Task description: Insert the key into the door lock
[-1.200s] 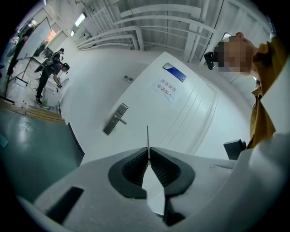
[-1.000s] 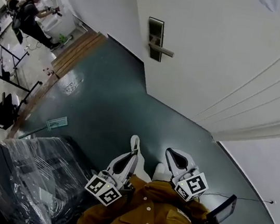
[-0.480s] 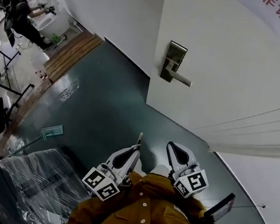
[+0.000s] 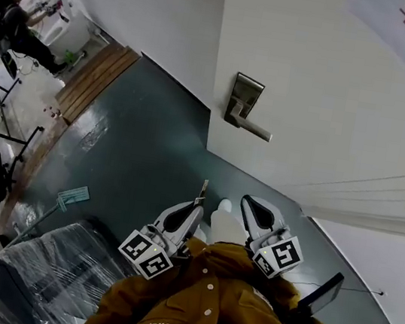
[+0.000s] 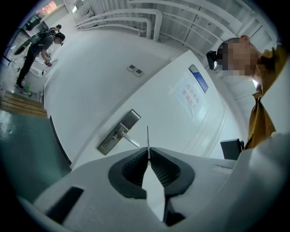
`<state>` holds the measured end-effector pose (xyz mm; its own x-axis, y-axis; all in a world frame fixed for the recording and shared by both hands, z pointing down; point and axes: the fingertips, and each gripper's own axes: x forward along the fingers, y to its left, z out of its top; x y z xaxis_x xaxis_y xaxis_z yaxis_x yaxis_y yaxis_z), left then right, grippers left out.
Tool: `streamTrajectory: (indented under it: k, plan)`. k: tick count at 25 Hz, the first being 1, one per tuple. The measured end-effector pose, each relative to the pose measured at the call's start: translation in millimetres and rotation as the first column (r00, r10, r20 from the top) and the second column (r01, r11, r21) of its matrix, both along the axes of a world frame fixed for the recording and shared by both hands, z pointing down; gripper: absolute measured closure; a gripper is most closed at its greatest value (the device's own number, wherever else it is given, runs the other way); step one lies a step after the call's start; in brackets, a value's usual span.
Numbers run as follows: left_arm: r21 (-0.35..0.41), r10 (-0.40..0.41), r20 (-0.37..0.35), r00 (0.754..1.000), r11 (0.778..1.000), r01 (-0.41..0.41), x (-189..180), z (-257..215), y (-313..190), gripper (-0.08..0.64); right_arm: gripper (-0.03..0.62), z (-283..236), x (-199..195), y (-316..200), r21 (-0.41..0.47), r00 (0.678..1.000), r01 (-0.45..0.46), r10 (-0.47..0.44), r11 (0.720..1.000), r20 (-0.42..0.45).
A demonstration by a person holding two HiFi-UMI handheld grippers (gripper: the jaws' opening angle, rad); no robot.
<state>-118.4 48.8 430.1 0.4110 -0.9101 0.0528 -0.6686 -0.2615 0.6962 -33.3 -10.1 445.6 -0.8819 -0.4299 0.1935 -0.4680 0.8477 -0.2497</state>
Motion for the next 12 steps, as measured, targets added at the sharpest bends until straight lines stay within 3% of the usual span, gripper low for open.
streamTrajectory:
  k: [7, 12]
  plan:
    - [-0.036, -0.03, -0.007, 1.0, 0.999, 0.029, 6.6, 0.8, -50.5, 0.538, 0.584, -9.5, 4.6, -44.1, 0.005, 0.997, 0.073, -0.073, 0.997, 0.035]
    - [-0.084, -0.061, -0.065, 0.996, 0.995, 0.055, -1.0, 32.4, -77.2, 0.539, 0.584, 2.8, 8.8, -62.1, -0.011, 0.992, 0.114, -0.113, 0.993, 0.057]
